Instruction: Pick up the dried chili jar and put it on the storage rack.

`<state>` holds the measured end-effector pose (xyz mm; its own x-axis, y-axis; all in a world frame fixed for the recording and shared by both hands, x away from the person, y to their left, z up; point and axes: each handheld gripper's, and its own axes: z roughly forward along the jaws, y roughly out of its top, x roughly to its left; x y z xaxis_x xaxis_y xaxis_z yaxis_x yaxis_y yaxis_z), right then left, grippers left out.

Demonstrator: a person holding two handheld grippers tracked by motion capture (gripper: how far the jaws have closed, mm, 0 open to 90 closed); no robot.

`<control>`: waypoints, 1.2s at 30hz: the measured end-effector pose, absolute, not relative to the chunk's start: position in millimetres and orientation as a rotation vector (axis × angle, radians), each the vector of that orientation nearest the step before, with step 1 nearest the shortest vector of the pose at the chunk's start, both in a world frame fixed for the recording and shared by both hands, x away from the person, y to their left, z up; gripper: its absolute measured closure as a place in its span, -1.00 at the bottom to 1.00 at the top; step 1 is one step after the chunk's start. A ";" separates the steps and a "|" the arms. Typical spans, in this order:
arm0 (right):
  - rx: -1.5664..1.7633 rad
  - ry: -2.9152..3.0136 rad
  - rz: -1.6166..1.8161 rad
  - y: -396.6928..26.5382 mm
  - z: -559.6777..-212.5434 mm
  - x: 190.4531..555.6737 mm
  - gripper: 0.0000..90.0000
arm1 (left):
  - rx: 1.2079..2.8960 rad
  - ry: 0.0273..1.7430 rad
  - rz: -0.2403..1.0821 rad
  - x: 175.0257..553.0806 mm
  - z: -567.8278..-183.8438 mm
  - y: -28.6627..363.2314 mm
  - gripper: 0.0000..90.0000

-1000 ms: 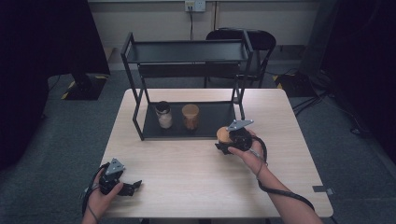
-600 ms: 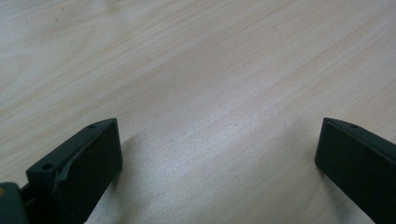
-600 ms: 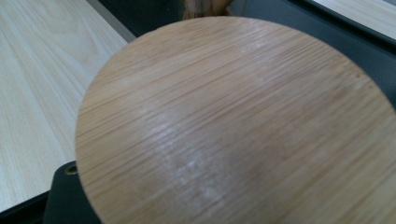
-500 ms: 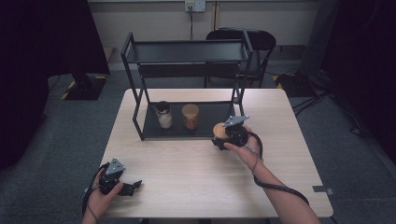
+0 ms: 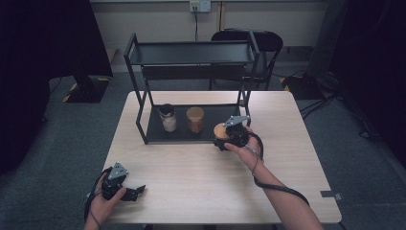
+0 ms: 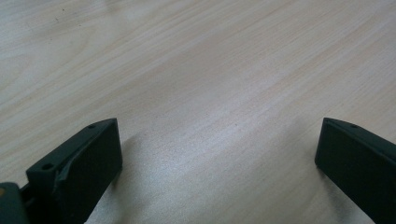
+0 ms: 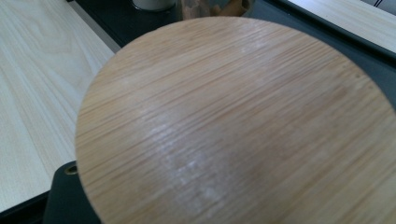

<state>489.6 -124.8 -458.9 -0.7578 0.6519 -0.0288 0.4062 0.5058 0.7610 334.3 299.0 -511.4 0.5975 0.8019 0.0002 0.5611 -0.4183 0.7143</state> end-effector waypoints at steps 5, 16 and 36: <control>0.890 2.434 1.109 -122.5 -459.0 493.4 -0.44 | 2.138 1.073 0.451 334.3 -511.4 299.1 -1.00; 0.928 2.411 1.107 -118.5 -460.4 505.0 -0.44 | 2.138 1.073 0.451 334.3 -511.4 299.0 -1.00; 0.914 2.400 1.095 -104.7 -456.0 518.3 -0.44 | 2.138 1.073 0.451 334.3 -511.4 299.0 -1.00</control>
<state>518.3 -104.7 -456.0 -0.7315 0.6804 -0.0457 0.4112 0.4936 0.7663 334.3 299.0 -511.4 0.5974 0.8019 0.0003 0.5610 -0.4182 0.7144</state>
